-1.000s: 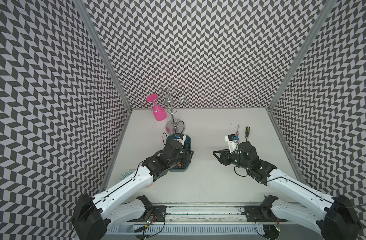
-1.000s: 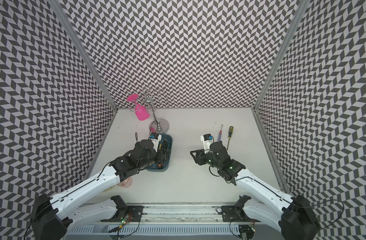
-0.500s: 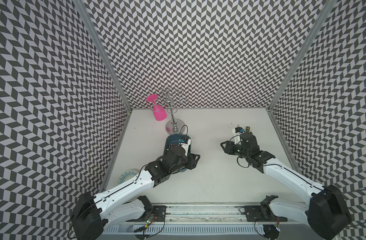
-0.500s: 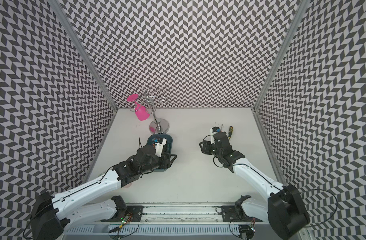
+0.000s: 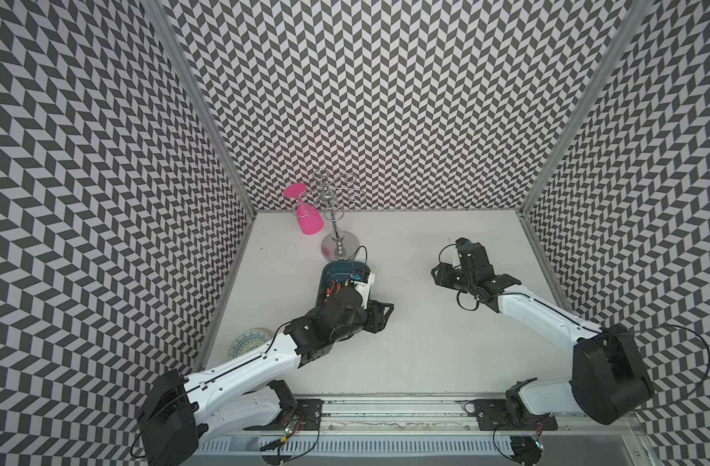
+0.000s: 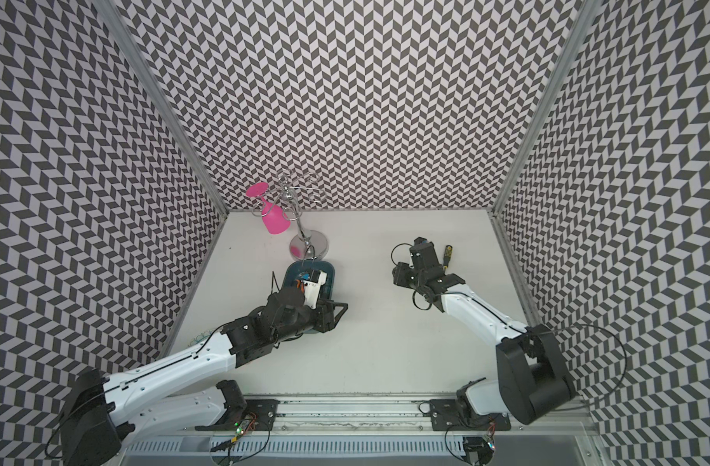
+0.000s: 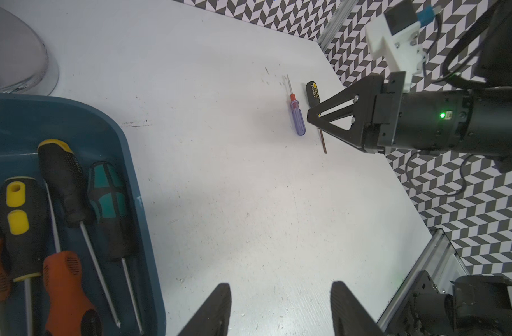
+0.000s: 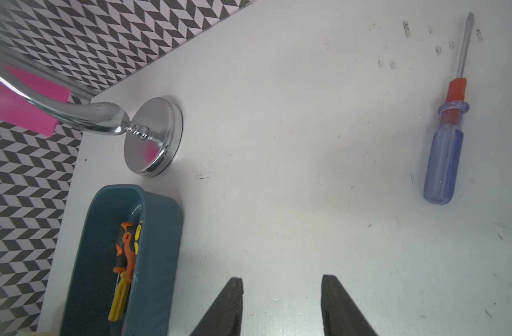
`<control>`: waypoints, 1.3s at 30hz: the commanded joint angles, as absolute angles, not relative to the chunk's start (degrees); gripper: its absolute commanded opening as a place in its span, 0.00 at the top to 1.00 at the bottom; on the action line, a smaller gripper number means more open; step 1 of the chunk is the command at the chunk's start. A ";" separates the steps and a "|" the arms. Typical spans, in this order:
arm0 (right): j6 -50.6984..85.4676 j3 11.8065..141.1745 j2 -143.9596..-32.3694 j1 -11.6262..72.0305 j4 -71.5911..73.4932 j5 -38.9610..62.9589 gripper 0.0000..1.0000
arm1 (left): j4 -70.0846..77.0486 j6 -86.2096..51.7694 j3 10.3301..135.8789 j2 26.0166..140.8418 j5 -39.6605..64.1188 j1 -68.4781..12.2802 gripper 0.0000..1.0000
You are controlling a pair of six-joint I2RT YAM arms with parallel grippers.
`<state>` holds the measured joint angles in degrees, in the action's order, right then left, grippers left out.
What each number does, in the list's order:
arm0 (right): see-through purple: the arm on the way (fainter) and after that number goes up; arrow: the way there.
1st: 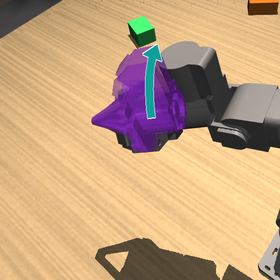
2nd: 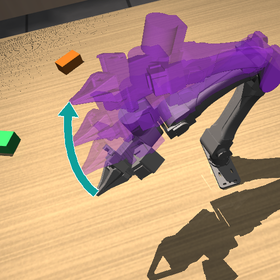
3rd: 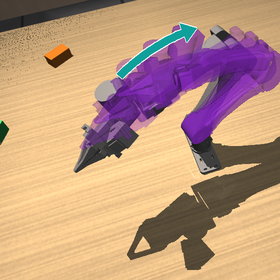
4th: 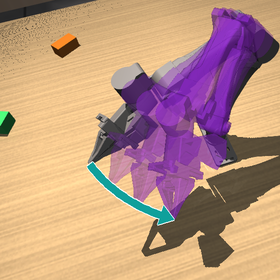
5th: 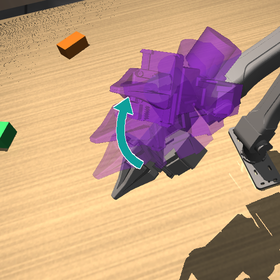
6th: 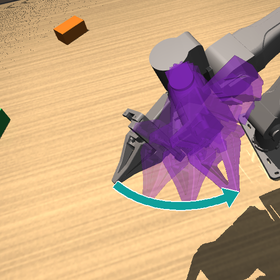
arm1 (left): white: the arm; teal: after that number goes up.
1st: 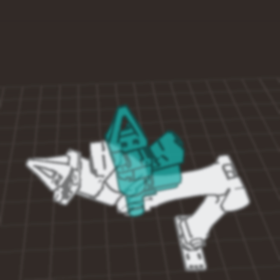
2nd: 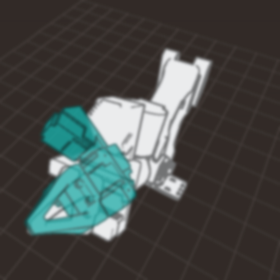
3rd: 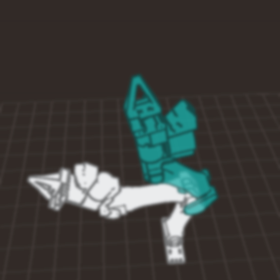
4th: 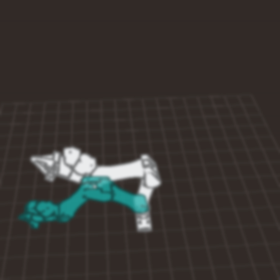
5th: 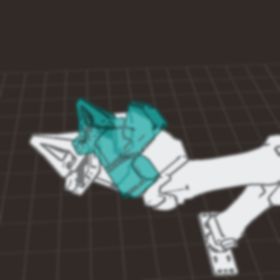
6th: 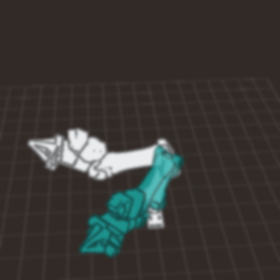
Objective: Put the screwdriver on the desktop into the storage box
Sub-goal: Pick up the screwdriver from the center of the board.
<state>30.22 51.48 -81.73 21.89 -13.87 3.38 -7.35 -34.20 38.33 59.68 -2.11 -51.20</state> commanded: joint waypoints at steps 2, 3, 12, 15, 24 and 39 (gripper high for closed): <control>30.46 55.16 -85.25 20.30 -15.75 -0.88 0.54 | -4.96 -34.36 37.98 60.18 -2.82 -51.59 0.42; 30.42 56.21 -86.48 19.97 -16.43 -1.31 0.54 | -4.88 -34.48 37.98 60.37 -2.64 -51.59 0.42; 30.86 65.52 -98.47 16.00 -23.78 -8.83 0.59 | -5.71 -35.02 35.97 57.96 -3.62 -51.68 0.42; 31.03 66.07 -100.50 14.69 -24.17 -10.63 0.59 | -6.29 -34.98 35.10 56.50 -4.35 -51.70 0.42; 31.15 66.90 -104.62 12.48 -24.26 -11.67 0.59 | -6.61 -35.07 33.93 55.00 -5.36 -51.73 0.42; 30.30 69.82 -110.29 11.37 -24.09 -9.46 0.62 | -7.21 -35.68 33.34 53.74 -5.84 -51.68 0.42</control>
